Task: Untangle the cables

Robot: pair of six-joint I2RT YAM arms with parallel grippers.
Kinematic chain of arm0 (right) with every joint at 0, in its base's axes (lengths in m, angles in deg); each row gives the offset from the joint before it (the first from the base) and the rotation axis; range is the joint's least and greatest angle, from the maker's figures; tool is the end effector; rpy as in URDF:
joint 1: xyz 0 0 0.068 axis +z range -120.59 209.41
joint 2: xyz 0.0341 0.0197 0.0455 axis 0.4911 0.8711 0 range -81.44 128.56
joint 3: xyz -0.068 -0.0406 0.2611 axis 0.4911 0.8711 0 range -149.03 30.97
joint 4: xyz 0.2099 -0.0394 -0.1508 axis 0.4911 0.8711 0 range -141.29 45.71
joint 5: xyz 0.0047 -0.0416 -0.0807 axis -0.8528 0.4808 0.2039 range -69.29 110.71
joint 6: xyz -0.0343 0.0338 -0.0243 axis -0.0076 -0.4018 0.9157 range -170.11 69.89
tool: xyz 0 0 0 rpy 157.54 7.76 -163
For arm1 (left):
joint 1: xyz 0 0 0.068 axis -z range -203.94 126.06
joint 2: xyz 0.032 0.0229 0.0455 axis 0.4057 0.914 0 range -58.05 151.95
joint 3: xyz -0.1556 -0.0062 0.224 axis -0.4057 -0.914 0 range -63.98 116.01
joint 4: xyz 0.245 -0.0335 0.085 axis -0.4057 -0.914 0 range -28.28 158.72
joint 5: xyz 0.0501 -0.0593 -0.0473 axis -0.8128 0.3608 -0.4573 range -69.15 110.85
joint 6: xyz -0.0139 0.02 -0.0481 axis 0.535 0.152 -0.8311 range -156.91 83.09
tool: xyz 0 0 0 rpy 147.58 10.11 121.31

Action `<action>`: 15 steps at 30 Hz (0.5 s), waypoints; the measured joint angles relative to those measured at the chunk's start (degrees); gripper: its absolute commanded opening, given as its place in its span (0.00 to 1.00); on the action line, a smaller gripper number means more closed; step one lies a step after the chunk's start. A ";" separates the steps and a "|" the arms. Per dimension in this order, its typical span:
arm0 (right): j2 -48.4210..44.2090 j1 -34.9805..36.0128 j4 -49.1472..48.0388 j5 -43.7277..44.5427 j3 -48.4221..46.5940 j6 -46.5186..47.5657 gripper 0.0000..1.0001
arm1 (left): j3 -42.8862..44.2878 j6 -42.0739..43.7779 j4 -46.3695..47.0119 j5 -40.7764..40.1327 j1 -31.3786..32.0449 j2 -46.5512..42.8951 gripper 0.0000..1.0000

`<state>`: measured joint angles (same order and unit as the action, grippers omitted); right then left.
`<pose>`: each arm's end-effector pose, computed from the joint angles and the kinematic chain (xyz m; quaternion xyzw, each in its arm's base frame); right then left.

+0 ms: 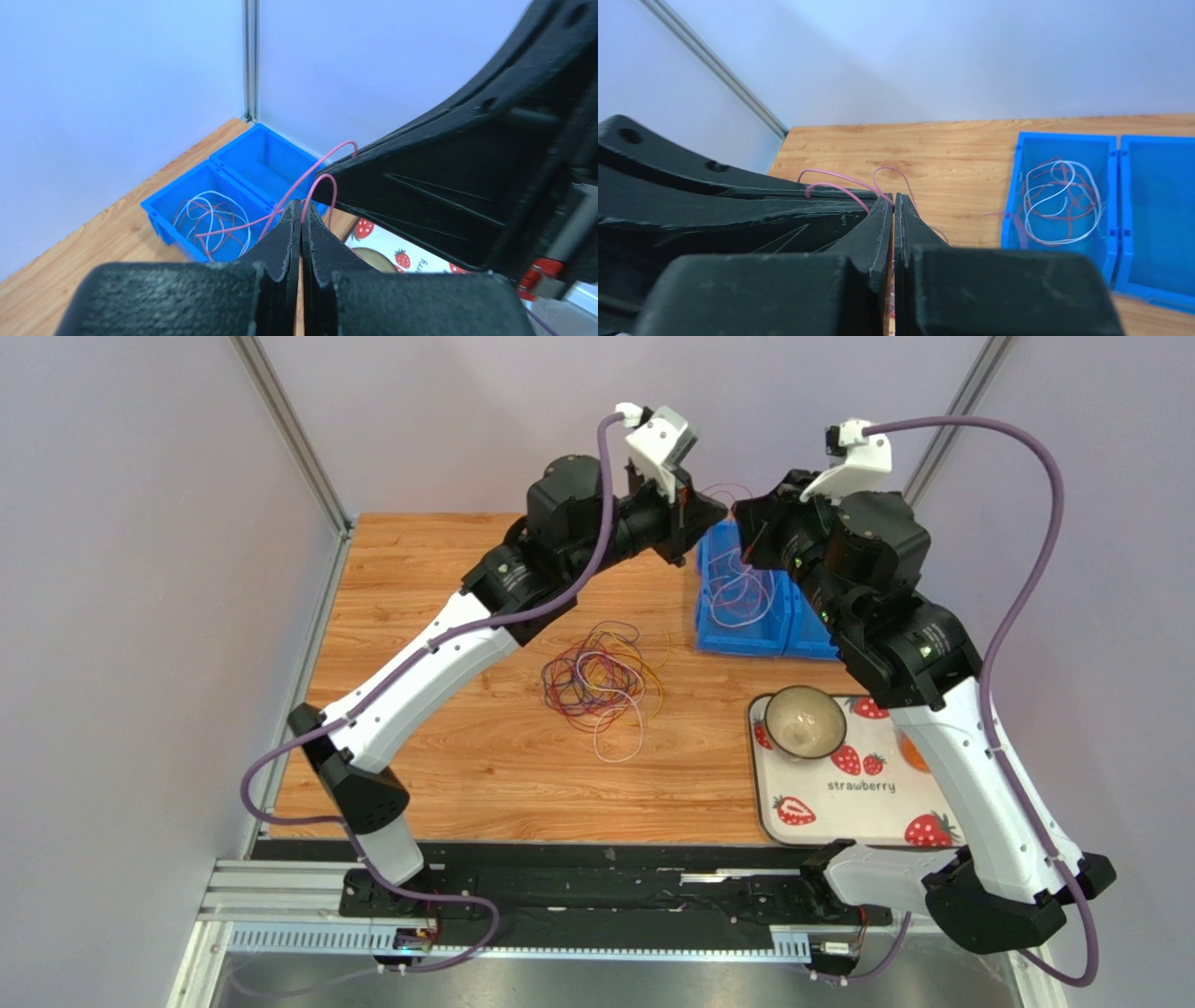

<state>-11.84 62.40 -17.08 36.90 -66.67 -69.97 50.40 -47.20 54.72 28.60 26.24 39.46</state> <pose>0.1929 0.1134 0.5174 0.0092 0.7427 0.2005 0.6389 0.2401 -0.2954 0.5092 0.2805 0.6297 -0.4042 0.6012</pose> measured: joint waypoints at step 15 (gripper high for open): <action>3.93 -12.52 -0.66 1.20 3.67 2.10 0.00 | 17.84 0.70 -2.14 1.05 0.04 23.50 0.00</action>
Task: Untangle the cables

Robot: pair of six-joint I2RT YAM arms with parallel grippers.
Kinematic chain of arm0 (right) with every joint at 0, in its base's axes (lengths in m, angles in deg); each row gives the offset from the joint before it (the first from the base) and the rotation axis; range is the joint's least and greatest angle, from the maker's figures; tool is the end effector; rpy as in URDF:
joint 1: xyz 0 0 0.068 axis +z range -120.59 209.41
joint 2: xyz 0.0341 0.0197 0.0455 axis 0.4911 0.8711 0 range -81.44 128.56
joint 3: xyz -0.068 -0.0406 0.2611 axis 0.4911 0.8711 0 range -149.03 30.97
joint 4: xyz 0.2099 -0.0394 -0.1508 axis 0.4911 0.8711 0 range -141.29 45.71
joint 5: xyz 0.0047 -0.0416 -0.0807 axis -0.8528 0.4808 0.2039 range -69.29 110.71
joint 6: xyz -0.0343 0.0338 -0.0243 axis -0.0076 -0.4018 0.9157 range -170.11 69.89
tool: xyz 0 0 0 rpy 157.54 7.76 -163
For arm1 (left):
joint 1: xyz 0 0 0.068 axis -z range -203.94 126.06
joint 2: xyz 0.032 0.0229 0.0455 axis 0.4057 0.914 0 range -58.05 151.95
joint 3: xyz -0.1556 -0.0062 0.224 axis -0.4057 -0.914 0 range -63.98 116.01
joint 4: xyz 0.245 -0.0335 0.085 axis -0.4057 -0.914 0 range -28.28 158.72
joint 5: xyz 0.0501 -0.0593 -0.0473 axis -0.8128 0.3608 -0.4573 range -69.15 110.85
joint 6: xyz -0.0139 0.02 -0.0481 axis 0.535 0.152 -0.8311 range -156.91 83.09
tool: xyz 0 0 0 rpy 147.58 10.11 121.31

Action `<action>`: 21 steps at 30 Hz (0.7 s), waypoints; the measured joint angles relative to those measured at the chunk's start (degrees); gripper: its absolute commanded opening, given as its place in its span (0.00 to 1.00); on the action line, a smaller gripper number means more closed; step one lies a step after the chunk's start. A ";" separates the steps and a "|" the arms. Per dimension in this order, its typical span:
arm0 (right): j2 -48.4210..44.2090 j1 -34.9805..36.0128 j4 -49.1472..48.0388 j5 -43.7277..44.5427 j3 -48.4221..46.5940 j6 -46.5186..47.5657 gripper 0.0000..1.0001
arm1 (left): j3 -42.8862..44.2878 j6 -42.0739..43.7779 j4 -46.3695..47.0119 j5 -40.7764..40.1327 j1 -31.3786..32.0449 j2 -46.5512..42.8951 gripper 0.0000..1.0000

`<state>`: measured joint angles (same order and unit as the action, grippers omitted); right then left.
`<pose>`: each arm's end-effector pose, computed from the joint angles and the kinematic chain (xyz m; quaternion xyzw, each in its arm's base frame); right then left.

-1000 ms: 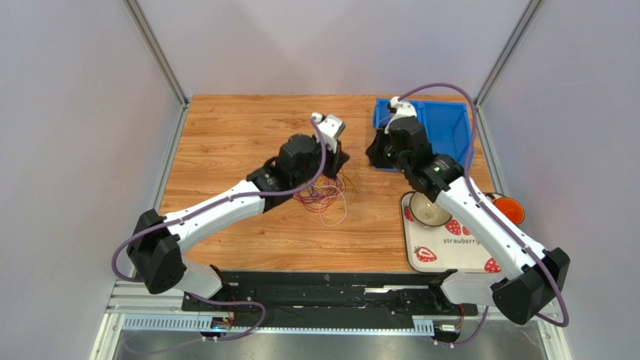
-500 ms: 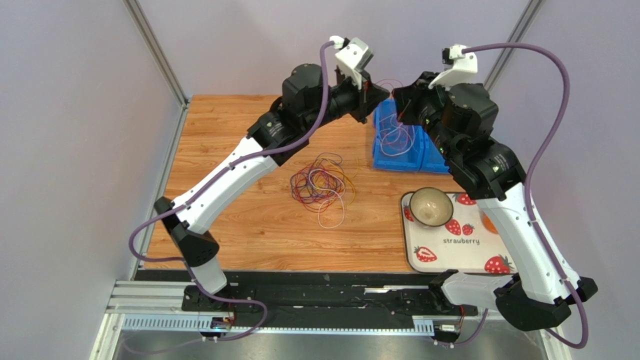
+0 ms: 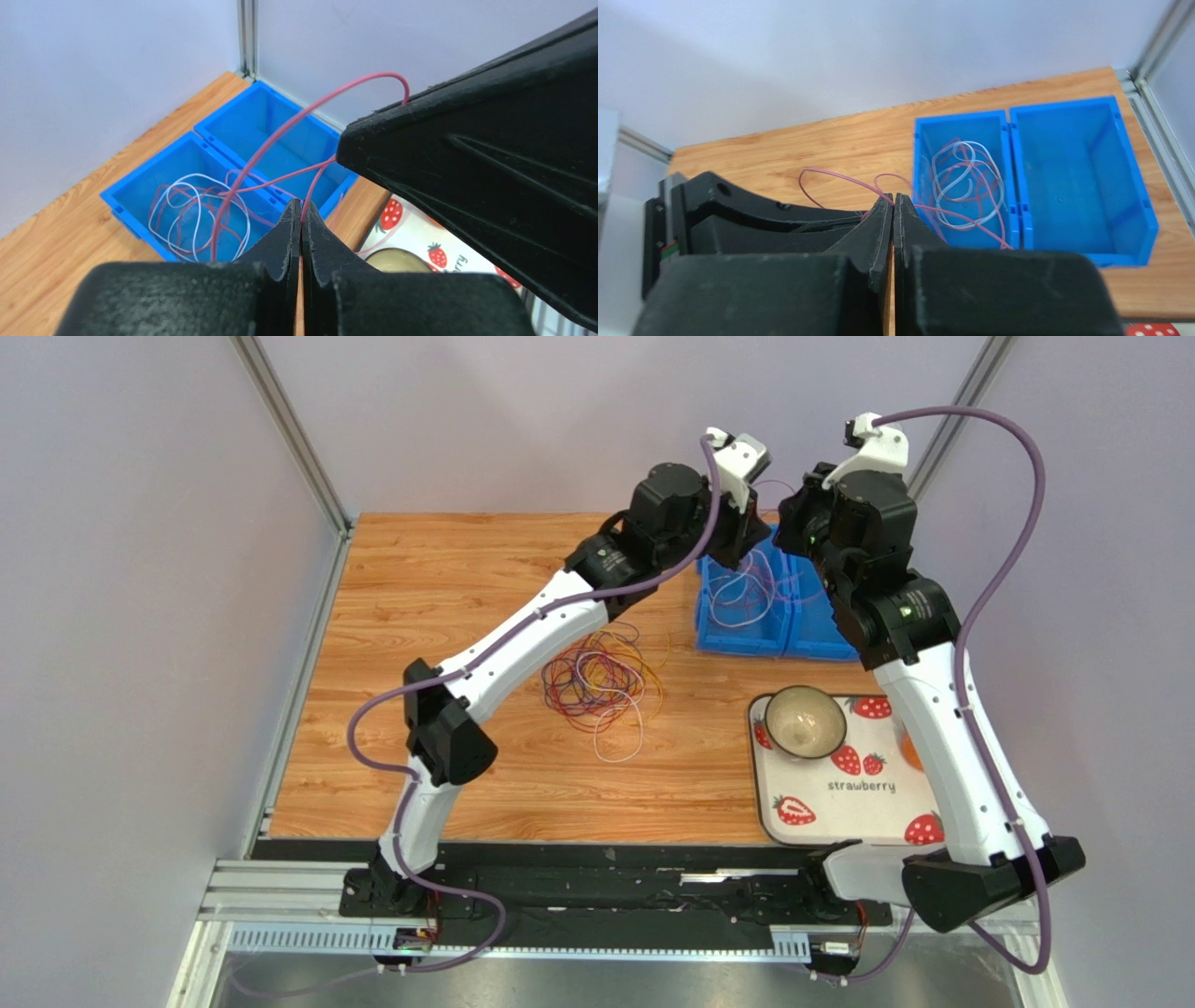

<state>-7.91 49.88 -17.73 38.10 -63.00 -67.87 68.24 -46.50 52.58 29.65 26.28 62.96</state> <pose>0.2463 0.0806 0.4839 0.0756 0.7763 0.0894 0.6194 0.3116 -0.3826 0.4369 0.3036 0.6710 -0.3850 0.5562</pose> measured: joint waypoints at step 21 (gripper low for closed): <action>21.66 -8.57 -6.36 -4.46 1.77 -2.27 0.33 | 8.41 -5.09 18.80 0.20 -6.43 22.05 0.07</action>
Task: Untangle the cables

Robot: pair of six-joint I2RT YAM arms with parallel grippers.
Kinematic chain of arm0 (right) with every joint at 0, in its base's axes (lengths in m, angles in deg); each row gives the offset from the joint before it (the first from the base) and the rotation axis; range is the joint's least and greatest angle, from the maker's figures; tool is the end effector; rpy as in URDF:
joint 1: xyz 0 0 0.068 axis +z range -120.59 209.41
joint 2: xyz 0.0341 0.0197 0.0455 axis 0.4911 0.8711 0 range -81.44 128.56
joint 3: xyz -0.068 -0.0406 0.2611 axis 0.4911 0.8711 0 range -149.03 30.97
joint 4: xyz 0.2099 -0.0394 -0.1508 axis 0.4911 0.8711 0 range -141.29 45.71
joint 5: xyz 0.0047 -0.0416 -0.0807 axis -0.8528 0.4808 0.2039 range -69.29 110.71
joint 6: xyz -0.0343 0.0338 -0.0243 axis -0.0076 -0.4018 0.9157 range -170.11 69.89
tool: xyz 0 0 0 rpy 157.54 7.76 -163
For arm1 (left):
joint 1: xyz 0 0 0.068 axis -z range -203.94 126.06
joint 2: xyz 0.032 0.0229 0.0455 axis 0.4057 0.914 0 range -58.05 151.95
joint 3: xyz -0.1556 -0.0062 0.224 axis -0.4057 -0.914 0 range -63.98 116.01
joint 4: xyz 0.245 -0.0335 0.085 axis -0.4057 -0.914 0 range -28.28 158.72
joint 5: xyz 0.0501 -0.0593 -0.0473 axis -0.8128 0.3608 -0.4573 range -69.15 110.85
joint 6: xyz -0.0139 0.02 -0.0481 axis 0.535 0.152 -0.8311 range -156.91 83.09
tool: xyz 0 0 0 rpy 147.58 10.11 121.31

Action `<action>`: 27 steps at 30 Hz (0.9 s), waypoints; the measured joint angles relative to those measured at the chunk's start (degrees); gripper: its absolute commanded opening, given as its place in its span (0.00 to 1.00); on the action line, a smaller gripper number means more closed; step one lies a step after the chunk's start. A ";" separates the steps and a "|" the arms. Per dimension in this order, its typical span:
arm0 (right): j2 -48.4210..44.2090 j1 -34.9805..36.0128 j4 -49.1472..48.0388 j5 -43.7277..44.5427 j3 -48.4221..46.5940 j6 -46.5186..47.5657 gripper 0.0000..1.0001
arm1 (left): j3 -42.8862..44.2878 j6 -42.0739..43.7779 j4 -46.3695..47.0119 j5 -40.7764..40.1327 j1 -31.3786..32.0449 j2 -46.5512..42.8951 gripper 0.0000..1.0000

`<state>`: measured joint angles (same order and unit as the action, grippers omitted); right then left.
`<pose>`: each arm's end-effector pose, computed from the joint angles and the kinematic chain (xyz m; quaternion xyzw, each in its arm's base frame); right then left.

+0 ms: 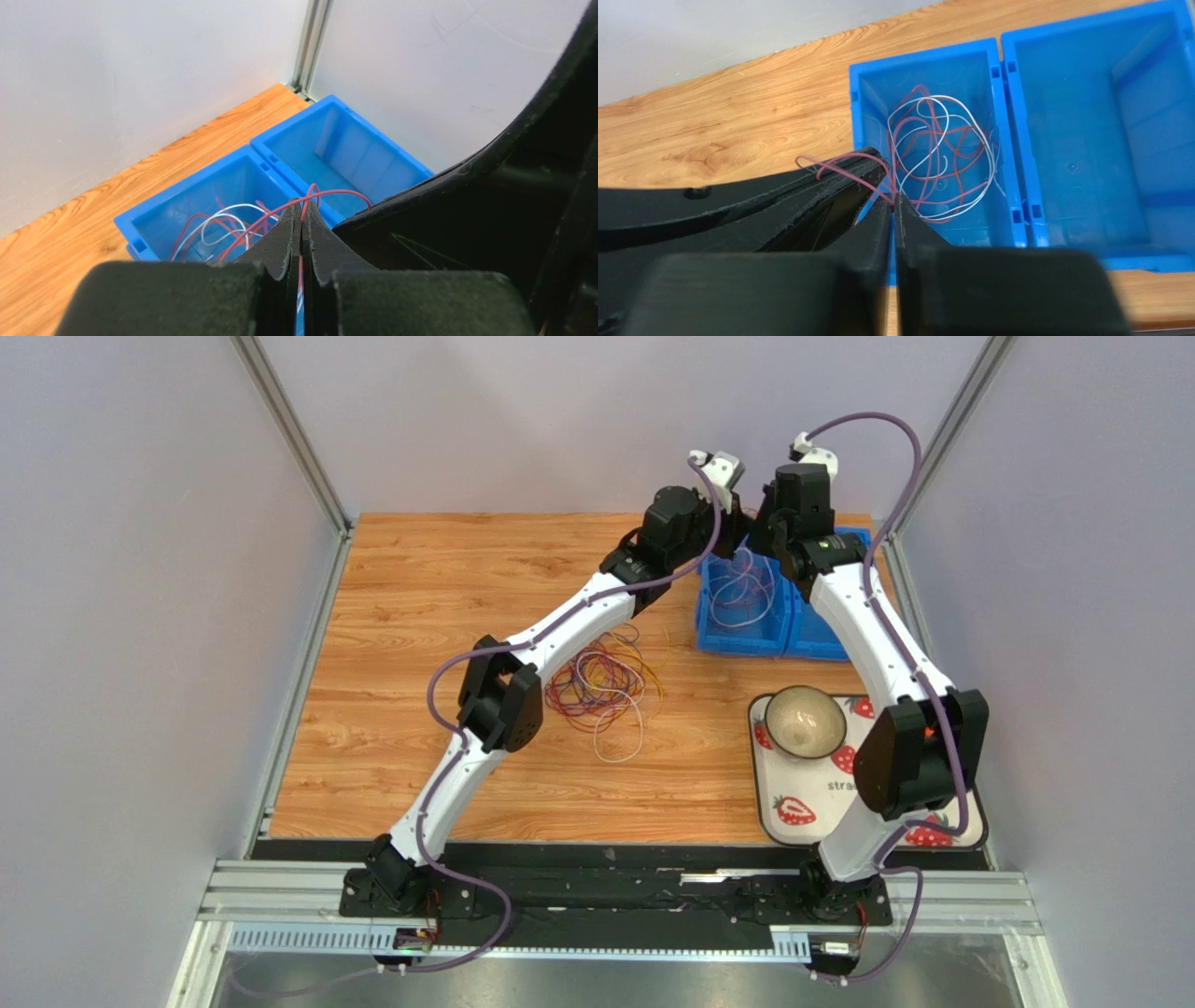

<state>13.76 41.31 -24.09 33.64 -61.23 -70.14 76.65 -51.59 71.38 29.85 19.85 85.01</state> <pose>0.3790 0.0717 0.3688 0.1170 0.8553 0.0424 0.5030 0.4203 -0.4105 0.3221 0.2305 0.6670 -0.3932 0.5894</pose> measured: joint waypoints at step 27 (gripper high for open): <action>-9.84 1.77 8.74 -6.69 0.17 -4.57 0.62 | -42.40 -6.36 -4.55 -4.76 -3.69 -28.70 0.64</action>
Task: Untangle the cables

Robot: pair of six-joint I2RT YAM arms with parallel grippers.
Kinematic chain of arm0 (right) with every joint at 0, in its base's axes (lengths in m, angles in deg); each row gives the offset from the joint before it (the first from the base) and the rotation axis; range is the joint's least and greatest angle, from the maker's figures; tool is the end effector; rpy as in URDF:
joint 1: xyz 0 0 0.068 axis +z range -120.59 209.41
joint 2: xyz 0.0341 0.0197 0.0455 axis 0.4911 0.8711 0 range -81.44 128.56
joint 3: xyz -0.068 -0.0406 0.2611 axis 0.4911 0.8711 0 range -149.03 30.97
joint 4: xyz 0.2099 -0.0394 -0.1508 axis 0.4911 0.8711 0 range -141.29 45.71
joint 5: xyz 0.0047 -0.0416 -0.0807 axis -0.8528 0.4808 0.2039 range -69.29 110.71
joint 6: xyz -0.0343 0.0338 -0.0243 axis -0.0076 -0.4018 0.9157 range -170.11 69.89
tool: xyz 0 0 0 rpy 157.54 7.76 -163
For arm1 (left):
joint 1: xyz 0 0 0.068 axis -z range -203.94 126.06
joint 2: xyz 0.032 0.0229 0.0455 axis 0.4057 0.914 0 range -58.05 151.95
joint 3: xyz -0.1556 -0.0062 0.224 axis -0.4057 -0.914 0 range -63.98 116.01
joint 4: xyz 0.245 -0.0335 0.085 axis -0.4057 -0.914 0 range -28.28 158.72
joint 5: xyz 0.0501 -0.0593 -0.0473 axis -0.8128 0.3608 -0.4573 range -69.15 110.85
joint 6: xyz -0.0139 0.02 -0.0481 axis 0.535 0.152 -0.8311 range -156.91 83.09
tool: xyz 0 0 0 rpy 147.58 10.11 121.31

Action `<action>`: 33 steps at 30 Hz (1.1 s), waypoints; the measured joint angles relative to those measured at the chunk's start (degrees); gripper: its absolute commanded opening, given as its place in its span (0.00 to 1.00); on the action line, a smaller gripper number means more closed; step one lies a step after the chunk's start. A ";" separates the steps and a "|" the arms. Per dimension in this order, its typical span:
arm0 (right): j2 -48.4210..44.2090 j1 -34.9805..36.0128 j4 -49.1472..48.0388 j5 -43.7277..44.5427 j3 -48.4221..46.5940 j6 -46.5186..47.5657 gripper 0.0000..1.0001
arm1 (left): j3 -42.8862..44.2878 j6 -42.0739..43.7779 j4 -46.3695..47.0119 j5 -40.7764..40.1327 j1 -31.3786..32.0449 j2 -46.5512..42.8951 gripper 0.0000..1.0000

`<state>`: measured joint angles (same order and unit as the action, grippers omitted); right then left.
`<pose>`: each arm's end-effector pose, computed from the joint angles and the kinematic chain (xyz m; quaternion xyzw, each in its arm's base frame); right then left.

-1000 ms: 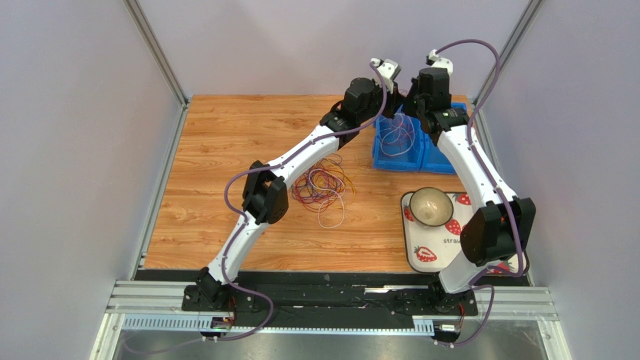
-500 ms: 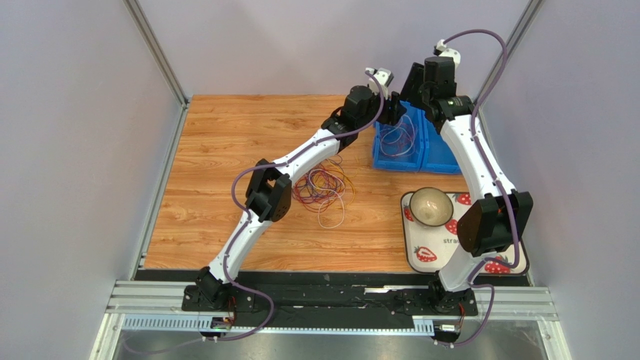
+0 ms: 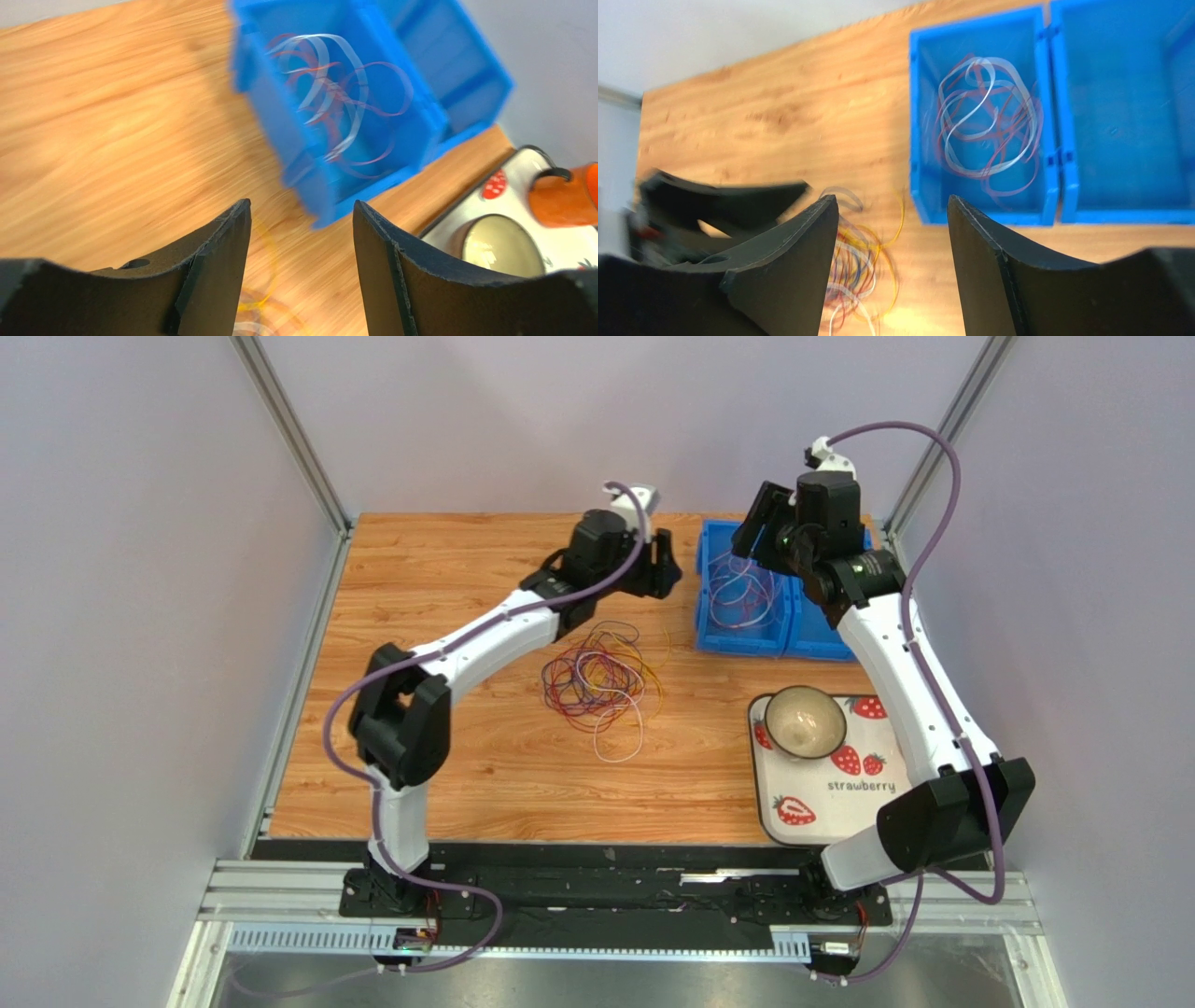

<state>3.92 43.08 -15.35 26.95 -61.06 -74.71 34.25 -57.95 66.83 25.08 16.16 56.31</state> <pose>0.3220 0.0743 0.4111 0.1094 0.8550 0.1211 0.4922 0.3693 -0.3144 0.3097 0.1552 0.7938 -0.3243 0.4905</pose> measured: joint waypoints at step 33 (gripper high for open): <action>10.99 21.57 1.53 -3.26 9.05 -1.22 0.60 | -42.38 -8.50 8.59 -2.95 -10.12 -14.14 0.31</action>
<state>14.91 64.66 -13.82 23.70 -52.01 -75.94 -8.13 -66.45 75.42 22.13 6.04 42.17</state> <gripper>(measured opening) 0.603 0.348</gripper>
